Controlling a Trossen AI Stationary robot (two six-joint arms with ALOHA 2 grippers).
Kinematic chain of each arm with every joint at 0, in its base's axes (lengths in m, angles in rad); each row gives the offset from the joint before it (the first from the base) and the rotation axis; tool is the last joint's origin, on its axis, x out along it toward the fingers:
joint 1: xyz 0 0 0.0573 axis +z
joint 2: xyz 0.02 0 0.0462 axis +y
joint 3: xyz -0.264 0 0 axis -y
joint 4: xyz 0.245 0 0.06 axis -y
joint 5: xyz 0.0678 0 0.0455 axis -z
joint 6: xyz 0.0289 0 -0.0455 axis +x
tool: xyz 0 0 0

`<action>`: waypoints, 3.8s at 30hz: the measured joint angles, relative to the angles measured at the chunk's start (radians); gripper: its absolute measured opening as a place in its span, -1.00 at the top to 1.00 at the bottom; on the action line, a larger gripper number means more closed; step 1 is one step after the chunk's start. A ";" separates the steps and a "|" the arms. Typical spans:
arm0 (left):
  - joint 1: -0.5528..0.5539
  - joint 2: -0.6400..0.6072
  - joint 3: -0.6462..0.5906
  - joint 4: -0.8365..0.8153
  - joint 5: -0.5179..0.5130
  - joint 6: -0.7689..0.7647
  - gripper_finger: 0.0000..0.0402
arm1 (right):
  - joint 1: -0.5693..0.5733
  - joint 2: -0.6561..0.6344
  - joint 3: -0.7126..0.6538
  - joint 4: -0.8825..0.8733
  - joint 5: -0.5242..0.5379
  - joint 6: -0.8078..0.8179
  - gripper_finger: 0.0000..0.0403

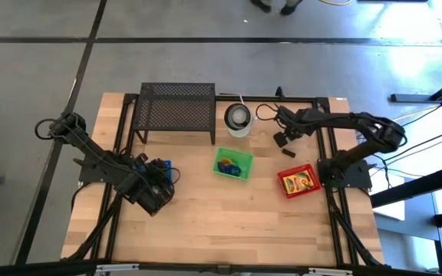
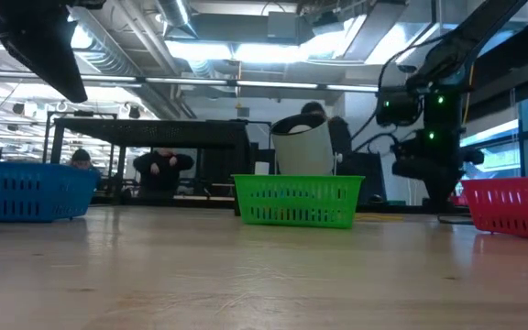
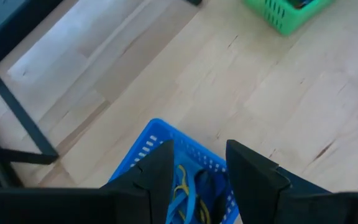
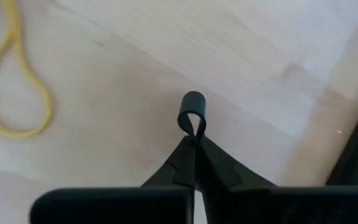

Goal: Pick & Place Office Desk Supplies
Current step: Put the black rubber band into the blue bin

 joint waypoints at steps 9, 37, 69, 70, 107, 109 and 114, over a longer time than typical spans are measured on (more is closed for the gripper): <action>0.000 0.000 0.000 0.165 -0.094 0.153 0.30 | 0.181 -0.208 0.001 0.007 0.055 0.101 0.92; 0.027 0.165 -0.001 1.135 -0.230 1.054 0.29 | 0.901 -0.056 0.005 1.280 0.035 -0.235 0.94; 0.191 0.273 0.000 1.662 0.099 1.262 0.29 | 0.928 -0.013 0.005 1.366 -0.225 -0.437 0.91; 0.197 0.273 0.000 1.668 0.118 1.251 0.29 | 0.928 -0.014 0.005 1.365 -0.227 -0.437 0.91; 0.212 0.273 0.000 1.505 0.015 1.029 0.07 | 0.928 -0.014 0.005 1.363 -0.196 -0.439 0.91; 0.212 0.273 0.000 1.520 0.047 1.029 0.03 | 0.928 -0.014 0.005 1.363 -0.196 -0.439 0.91; 0.212 0.273 0.000 1.589 0.107 1.087 -0.05 | 0.928 -0.014 0.005 1.363 -0.196 -0.439 0.91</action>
